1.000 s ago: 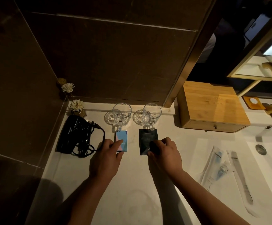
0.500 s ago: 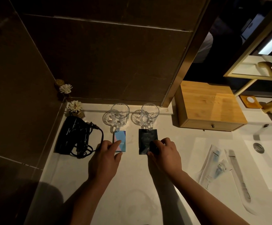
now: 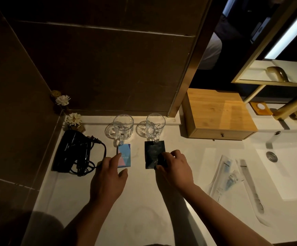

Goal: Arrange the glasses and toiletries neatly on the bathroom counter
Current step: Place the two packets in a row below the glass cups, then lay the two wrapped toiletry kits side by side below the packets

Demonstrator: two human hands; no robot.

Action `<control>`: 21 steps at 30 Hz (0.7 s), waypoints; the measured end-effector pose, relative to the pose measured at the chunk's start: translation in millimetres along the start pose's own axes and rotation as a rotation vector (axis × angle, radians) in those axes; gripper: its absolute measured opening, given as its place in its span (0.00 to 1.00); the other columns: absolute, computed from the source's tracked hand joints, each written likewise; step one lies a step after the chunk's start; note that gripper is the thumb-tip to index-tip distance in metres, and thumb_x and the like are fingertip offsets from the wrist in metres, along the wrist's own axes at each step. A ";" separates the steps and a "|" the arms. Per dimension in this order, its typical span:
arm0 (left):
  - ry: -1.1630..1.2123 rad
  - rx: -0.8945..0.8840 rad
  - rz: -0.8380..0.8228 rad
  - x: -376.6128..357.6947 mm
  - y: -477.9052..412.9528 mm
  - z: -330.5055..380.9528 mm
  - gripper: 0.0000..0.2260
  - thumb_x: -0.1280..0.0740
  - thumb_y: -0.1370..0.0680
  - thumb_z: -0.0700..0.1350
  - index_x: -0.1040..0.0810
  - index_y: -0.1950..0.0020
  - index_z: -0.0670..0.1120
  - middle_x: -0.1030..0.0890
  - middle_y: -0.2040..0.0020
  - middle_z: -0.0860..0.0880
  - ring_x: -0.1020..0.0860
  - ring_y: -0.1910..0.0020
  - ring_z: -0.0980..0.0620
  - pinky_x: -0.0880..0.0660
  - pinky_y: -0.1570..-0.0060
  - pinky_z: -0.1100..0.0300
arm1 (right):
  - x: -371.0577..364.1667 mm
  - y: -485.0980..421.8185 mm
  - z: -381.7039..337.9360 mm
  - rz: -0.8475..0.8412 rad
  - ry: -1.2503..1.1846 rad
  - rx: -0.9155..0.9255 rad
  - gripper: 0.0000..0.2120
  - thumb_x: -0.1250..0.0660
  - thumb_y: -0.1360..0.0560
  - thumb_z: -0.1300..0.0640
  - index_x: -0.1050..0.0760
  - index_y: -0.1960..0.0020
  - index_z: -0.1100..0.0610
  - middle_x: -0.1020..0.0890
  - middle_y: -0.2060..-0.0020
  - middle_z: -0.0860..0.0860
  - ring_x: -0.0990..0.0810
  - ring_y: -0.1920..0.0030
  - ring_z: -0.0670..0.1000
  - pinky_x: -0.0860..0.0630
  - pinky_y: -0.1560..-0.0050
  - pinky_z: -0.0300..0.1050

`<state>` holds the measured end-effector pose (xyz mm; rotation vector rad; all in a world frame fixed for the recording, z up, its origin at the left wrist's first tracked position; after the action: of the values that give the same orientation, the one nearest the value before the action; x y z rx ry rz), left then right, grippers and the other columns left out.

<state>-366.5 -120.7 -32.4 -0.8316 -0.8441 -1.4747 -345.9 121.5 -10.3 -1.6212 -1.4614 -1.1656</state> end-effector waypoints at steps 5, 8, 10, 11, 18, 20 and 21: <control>0.073 0.080 0.026 1.1 18.3 -3.1 0.20 0.31 0.25 0.49 0.30 0.34 0.50 0.25 0.38 0.44 0.25 0.41 0.44 0.20 0.56 0.50 | 15.7 14.7 9.0 0.044 -0.071 0.007 0.21 0.35 0.24 0.43 0.27 0.34 0.49 0.25 0.42 0.51 0.26 0.44 0.52 0.24 0.51 0.43; 0.098 0.049 0.022 -3.8 32.7 6.8 0.16 0.30 0.26 0.48 0.29 0.40 0.53 0.23 0.42 0.46 0.23 0.45 0.46 0.20 0.58 0.50 | 30.9 32.6 24.8 0.096 -0.102 -0.004 0.17 0.36 0.23 0.44 0.25 0.37 0.49 0.24 0.43 0.48 0.24 0.45 0.50 0.24 0.49 0.41; 0.124 0.013 0.009 -7.5 41.7 24.1 0.13 0.31 0.25 0.48 0.29 0.44 0.56 0.22 0.44 0.49 0.23 0.47 0.48 0.21 0.58 0.51 | 43.9 48.0 42.2 0.136 -0.123 -0.052 0.16 0.36 0.23 0.45 0.24 0.38 0.48 0.23 0.44 0.46 0.23 0.45 0.48 0.23 0.47 0.42; 0.136 -0.005 -0.013 -9.8 45.4 36.5 0.12 0.32 0.25 0.49 0.29 0.45 0.58 0.21 0.45 0.52 0.22 0.48 0.50 0.21 0.57 0.51 | 50.9 56.7 52.9 0.164 -0.139 -0.086 0.15 0.36 0.23 0.46 0.23 0.39 0.48 0.22 0.45 0.46 0.23 0.46 0.47 0.22 0.47 0.43; 0.181 -0.261 -0.292 -55.0 68.5 144.6 0.08 0.37 0.24 0.56 0.30 0.45 0.63 0.26 0.50 0.60 0.22 0.55 0.57 0.21 0.55 0.53 | 89.3 119.3 147.9 0.295 -0.165 -0.320 0.11 0.33 0.24 0.48 0.22 0.42 0.47 0.19 0.50 0.44 0.21 0.53 0.46 0.20 0.54 0.45; 0.190 -0.345 -0.363 -72.8 75.0 173.1 0.10 0.39 0.24 0.58 0.30 0.43 0.63 0.26 0.49 0.61 0.23 0.54 0.59 0.20 0.53 0.54 | 98.2 133.0 176.9 0.308 -0.169 -0.401 0.12 0.33 0.24 0.49 0.22 0.42 0.48 0.19 0.49 0.46 0.21 0.52 0.47 0.20 0.53 0.47; 0.188 -0.382 -0.393 -81.5 77.3 187.1 0.11 0.40 0.25 0.58 0.30 0.42 0.63 0.26 0.47 0.61 0.23 0.52 0.59 0.20 0.52 0.53 | 101.7 137.9 190.0 0.304 -0.162 -0.434 0.12 0.33 0.24 0.49 0.22 0.41 0.48 0.19 0.48 0.47 0.21 0.51 0.47 0.20 0.52 0.48</control>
<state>-279.3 78.1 -10.0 -0.8154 -0.6121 -2.0708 -177.0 311.0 21.5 -2.1884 -1.0448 -1.2519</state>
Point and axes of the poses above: each hand's wrist, its own y-axis away from the middle knuckle, its own x-axis out of the back of the hand, z = x × y, the point moved 7 cm from there along -y, towards the middle knuckle
